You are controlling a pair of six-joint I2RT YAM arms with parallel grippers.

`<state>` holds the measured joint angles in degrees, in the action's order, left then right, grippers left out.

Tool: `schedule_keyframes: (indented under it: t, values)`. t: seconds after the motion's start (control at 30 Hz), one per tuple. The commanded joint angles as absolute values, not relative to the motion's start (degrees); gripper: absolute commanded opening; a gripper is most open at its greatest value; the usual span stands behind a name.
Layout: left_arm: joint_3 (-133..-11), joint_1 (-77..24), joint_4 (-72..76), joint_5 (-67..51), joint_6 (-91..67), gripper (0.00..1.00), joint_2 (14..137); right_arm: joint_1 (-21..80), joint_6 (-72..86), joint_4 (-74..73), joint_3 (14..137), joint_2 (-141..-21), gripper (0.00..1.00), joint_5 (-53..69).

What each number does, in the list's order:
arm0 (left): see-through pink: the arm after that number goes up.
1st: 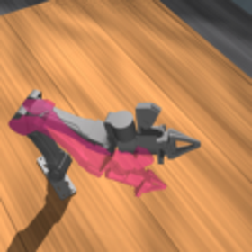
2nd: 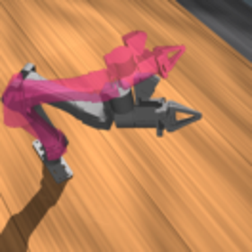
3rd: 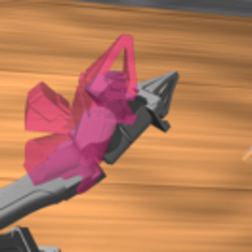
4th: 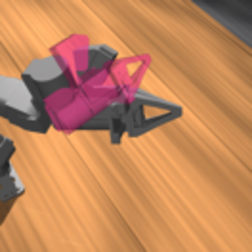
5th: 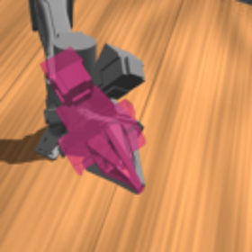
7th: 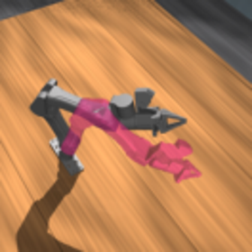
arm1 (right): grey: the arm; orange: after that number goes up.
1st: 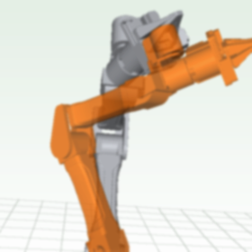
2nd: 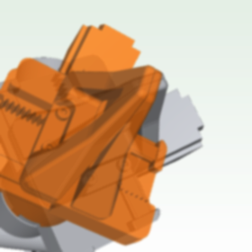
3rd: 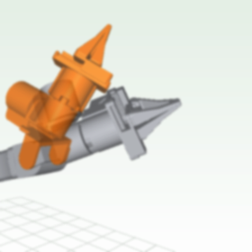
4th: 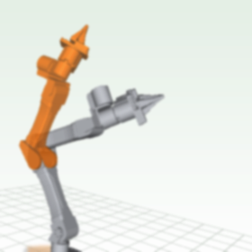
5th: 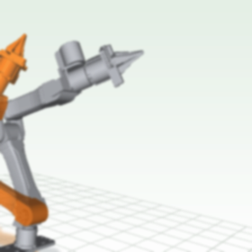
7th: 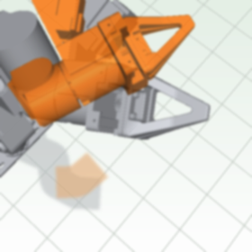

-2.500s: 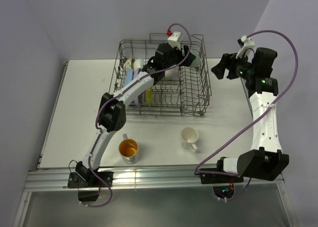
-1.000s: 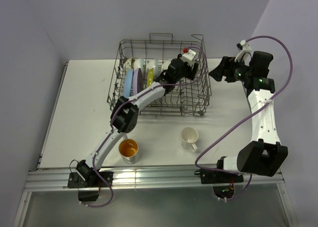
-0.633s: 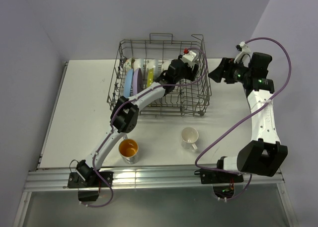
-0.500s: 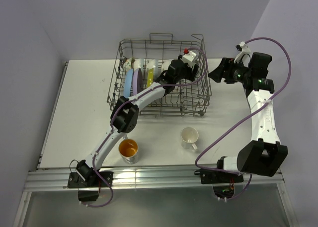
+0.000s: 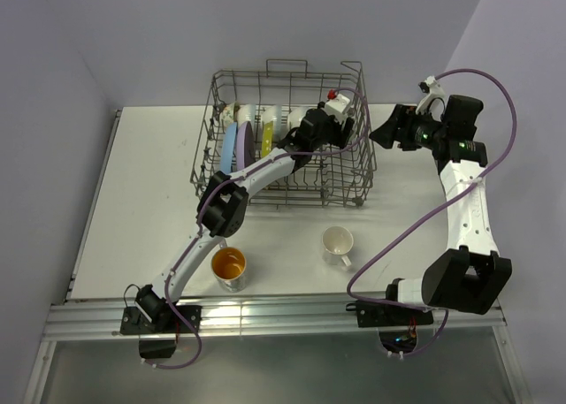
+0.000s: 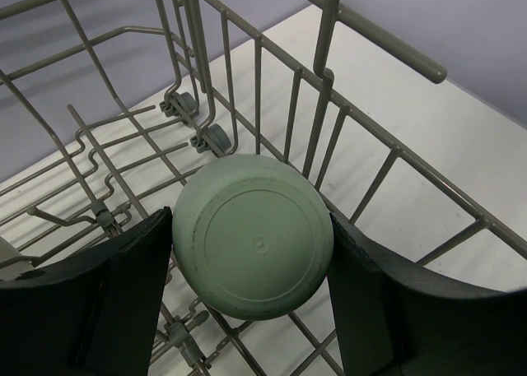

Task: Load the mixed dishes into the dish rack
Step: Place the cup upside down on the dish rack

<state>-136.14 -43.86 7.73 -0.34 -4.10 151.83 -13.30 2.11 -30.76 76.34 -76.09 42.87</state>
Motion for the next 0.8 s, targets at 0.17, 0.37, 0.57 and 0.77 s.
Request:
schedule_keyframes:
  t: [0.17, 0.37, 0.57, 0.77]
  values:
    - [-136.9, -43.9, 8.6, -0.4, -5.4, 0.32, 152.7, -13.9, 2.6, -29.0, 75.9, -75.1, 0.82, 44.1]
    - [-136.9, -43.9, 8.5, -0.4, -5.7, 0.47, 152.7, -13.8, 2.7, -28.9, 75.9, -75.1, 0.82, 44.1]
    - [-137.1, -44.0, 8.7, -0.4, -6.2, 0.60, 152.7, -13.8, 2.6, -29.0, 76.1, -75.2, 0.82, 44.1]
    - [-137.1, -44.1, 8.6, -0.4, -6.5, 0.67, 152.5, -13.8, 2.6, -29.0, 76.2, -75.4, 0.82, 44.2]
